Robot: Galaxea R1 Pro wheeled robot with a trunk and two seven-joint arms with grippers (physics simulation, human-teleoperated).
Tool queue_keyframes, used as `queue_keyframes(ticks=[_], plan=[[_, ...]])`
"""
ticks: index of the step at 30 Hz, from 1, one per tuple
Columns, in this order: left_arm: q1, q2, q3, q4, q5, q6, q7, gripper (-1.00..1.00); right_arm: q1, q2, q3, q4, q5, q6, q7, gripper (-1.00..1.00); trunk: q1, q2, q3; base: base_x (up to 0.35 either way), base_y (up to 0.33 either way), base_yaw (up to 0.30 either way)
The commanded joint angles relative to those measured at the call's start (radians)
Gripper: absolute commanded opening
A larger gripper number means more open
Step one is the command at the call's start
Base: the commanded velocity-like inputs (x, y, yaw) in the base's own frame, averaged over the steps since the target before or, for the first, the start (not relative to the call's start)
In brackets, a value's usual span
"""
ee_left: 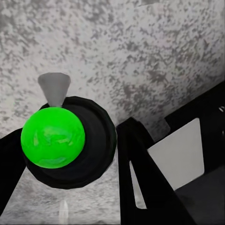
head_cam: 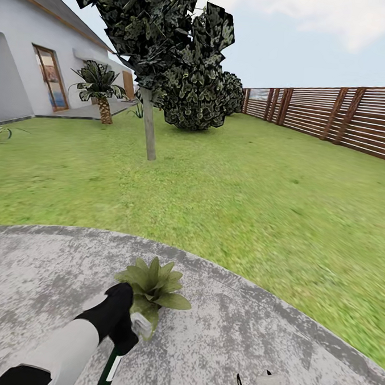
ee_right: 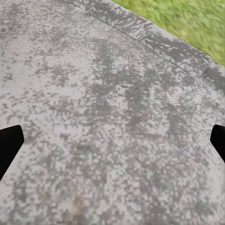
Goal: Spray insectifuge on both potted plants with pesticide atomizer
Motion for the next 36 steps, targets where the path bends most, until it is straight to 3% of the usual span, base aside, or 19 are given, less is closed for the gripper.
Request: queue_keyframes(ticks=[1, 8, 13, 19, 22, 25, 28, 32, 34, 36], plan=[[0.001, 0.003, 0.0, -0.002, -0.009, 0.005, -0.011, -1.0, -0.001, 0.0, -0.007, 0.001, 0.011, -0.002, -0.005, 1.0, 0.0, 0.0, -0.001, 0.0, 0.0, 0.0], [-0.014, 0.055, 0.002, -0.014, -0.004, 0.006, -0.019, -1.0, -0.001, 0.0, -0.007, 0.001, 0.011, -0.002, -0.005, 1.0, 0.0, 0.0, -0.001, 0.0, 0.0, 0.0], [-0.079, 0.084, 0.003, -0.015, 0.001, 0.006, -0.032, -1.0, -0.001, 0.0, -0.007, 0.001, 0.011, -0.002, -0.005, 1.0, 0.0, 0.0, -0.001, 0.0, 0.0, 0.0], [-0.167, 0.085, -0.004, -0.004, -0.002, 0.009, -0.034, -1.0, -0.001, 0.0, -0.008, 0.001, 0.011, -0.002, -0.005, 1.0, 0.0, 0.0, -0.001, 0.0, 0.0, 0.0], [-0.203, 0.086, -0.009, -0.002, -0.011, 0.007, -0.085, -1.0, -0.001, 0.0, -0.008, 0.001, 0.011, -0.002, -0.005, 1.0, 0.0, 0.0, -0.001, 0.0, 0.0, 0.0], [-0.227, 0.085, -0.039, -0.002, -0.063, 0.006, -0.151, -1.0, -0.001, 0.0, -0.008, 0.001, 0.011, -0.002, -0.005, 1.0, 0.0, 0.0, -0.001, 0.0, 0.0, 0.0], [-0.245, 0.081, -0.062, -0.004, -0.145, 0.005, -0.251, -1.0, -0.001, 0.0, -0.009, 0.001, 0.011, -0.002, -0.005, 1.0, 0.0, 0.0, -0.001, 0.0, 0.0, 0.0], [-0.255, 0.075, -0.066, -0.013, -0.258, 0.003, -0.349, -1.0, -0.001, 0.0, -0.008, 0.001, 0.011, -0.002, -0.004, 1.0, 0.0, 0.0, -0.001, 0.0, 0.0, 0.0], [-0.256, 0.074, -0.066, -0.015, -0.29, 0.002, -0.37, -1.0, -0.001, 0.0, -0.008, 0.002, 0.013, -0.001, -0.002, 1.0, 0.0, 0.0, -0.001, 0.0, 0.0, 0.0], [-0.255, 0.074, -0.065, -0.015, -0.3, 0.001, -0.377, -1.0, -0.001, 0.0, -0.007, 0.002, 0.014, -0.002, -0.001, 1.0, 0.0, 0.0, -0.001, 0.0, 0.0, 0.0]])
